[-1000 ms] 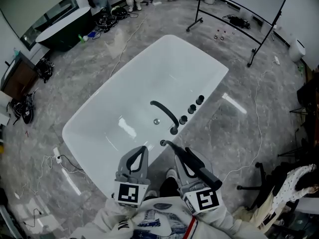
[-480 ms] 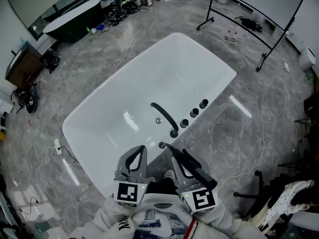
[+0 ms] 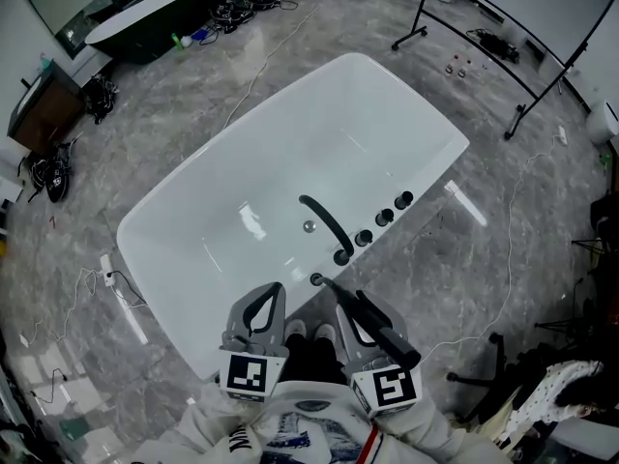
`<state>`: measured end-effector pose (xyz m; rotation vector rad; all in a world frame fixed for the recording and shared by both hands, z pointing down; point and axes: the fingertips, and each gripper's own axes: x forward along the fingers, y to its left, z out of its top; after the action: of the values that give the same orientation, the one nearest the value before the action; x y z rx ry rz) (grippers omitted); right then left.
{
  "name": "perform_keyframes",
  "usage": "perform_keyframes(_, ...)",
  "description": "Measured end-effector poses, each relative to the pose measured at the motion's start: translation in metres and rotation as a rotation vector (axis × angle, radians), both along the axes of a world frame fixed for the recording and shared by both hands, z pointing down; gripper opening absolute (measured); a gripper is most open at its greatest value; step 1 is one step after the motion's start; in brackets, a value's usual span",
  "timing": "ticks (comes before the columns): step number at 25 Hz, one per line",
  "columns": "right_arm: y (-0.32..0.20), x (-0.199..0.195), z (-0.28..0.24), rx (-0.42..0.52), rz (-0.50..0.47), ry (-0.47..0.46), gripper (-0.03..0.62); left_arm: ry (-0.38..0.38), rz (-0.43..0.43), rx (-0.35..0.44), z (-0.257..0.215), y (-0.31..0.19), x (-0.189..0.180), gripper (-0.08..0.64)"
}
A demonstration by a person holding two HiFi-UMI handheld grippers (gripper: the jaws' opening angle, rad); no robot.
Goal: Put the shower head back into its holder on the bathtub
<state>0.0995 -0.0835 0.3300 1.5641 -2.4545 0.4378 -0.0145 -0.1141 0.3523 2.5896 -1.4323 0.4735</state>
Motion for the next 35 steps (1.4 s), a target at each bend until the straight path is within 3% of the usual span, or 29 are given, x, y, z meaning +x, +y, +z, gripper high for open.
perform_keyframes(13, -0.007, -0.016, 0.038, -0.059, 0.002, 0.043, 0.138, 0.021, 0.036, -0.025, 0.034, -0.007, -0.007, -0.008)
perform_keyframes(17, -0.009, -0.021, 0.05, -0.07, 0.0, 0.054, 0.138, -0.014, 0.059, -0.025, 0.043, -0.006, -0.008, -0.008)
perform_keyframes(28, -0.011, -0.022, 0.089, -0.122, 0.011, 0.093, 0.138, 0.02, 0.044, -0.057, 0.065, -0.011, -0.011, -0.008)
perform_keyframes(35, -0.012, -0.025, 0.116, -0.153, 0.007, 0.108, 0.138, -0.009, 0.035, -0.067, 0.094, -0.016, -0.014, -0.008)
